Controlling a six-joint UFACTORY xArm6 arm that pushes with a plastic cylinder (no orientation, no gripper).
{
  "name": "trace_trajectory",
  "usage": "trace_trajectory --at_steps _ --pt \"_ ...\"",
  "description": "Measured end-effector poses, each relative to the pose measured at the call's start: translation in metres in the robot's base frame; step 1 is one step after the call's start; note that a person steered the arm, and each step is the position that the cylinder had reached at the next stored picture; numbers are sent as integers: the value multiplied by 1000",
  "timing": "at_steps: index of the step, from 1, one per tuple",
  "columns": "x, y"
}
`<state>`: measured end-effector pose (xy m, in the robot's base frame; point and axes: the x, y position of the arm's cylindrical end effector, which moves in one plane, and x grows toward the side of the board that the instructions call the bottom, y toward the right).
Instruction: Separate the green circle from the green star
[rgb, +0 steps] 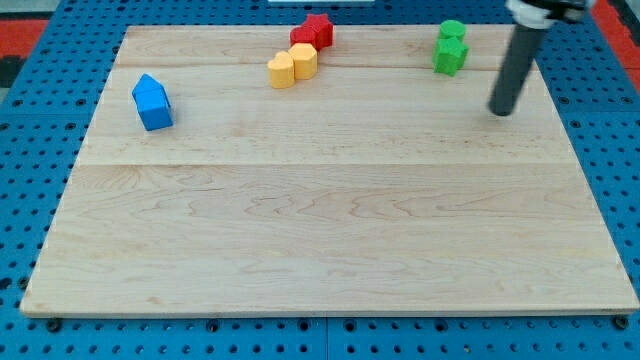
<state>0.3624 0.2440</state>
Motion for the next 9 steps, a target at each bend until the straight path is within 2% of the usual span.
trace_trajectory --at_steps 1,2,3,4,5,6,7,8,9 --pt "-38 58" --pt "-114 57" --pt "-164 21" --pt "-168 -35" --pt "-150 -64" --pt "-119 -85" --pt "-109 -87" --pt "-108 -125" --pt "-80 -199"
